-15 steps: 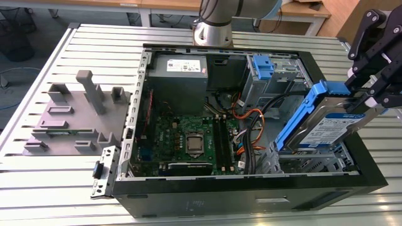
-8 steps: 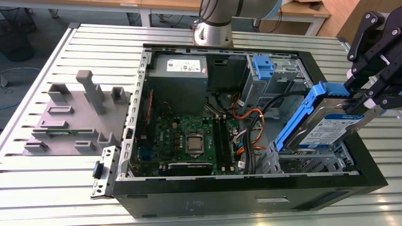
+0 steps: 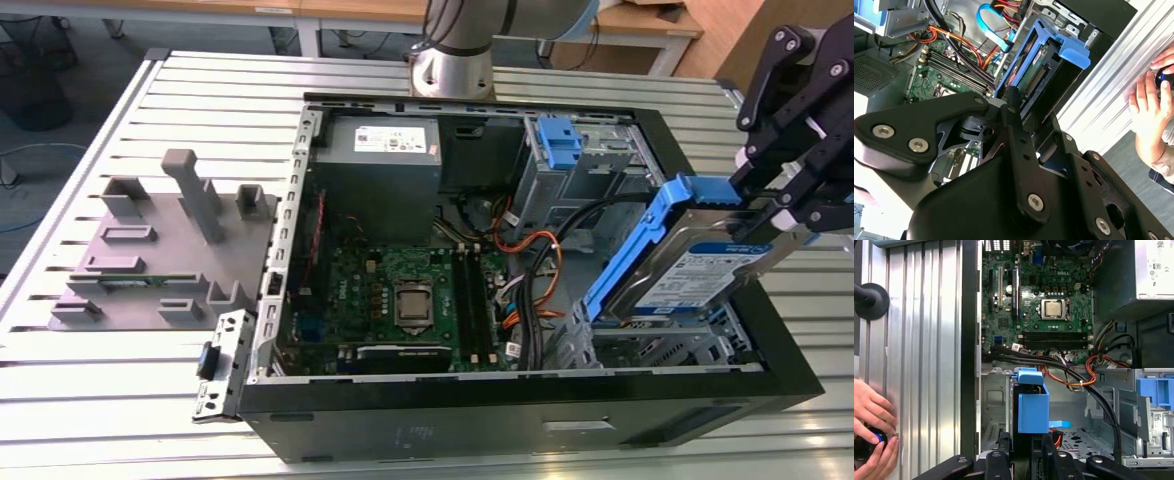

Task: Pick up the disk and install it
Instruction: 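Insert the disk into the insertion slot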

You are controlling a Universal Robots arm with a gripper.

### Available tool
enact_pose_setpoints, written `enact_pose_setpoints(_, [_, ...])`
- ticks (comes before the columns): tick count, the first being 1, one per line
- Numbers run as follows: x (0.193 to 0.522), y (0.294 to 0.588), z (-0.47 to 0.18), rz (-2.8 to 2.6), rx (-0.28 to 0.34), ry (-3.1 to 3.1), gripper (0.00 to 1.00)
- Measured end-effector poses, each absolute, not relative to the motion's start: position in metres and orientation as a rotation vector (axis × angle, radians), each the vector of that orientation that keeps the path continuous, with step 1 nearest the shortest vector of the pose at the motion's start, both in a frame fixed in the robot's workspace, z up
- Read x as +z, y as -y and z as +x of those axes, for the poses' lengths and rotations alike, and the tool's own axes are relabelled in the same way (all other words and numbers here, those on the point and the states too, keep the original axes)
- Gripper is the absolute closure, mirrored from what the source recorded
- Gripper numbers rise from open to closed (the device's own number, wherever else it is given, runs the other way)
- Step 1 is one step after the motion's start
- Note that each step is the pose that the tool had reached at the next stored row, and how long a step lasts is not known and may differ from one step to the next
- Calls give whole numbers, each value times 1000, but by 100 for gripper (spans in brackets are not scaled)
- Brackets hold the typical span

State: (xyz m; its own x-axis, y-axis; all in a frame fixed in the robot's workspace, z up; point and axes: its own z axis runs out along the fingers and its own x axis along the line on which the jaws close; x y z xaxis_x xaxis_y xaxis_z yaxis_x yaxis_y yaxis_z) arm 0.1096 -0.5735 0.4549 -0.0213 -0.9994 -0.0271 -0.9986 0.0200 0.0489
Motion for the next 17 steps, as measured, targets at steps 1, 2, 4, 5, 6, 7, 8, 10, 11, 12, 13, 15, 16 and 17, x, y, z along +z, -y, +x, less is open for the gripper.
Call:
enact_pose_setpoints(1, [455, 573, 110, 2187, -84, 2233, 65])
enact_pose_setpoints(2, [455, 573, 110, 2186, -84, 2234, 65])
enact_pose_setpoints(4, [454, 572, 110, 2181, -84, 2239, 65])
enact_pose_setpoints(5, [454, 572, 110, 2181, -84, 2240, 65])
enact_pose_setpoints(6, [454, 571, 110, 2180, -85, 2240, 65])
enact_pose_setpoints(7, [454, 570, 110, 2180, -84, 2240, 65])
enact_pose_setpoints(8, [454, 570, 110, 2180, -85, 2240, 65])
enact_pose_setpoints(10, [454, 569, 110, 2180, -85, 2240, 65])
enact_pose_setpoints(11, [453, 569, 110, 2180, -85, 2240, 65])
enact_pose_setpoints(12, [453, 569, 110, 2180, -85, 2240, 65])
enact_pose_setpoints(13, [452, 569, 110, 2180, -85, 2241, 65])
enact_pose_setpoints(15, [452, 569, 110, 2180, -84, 2241, 65])
enact_pose_setpoints(16, [452, 569, 110, 2180, -84, 2241, 65])
enact_pose_setpoints(17, [452, 569, 110, 2180, -84, 2240, 65])
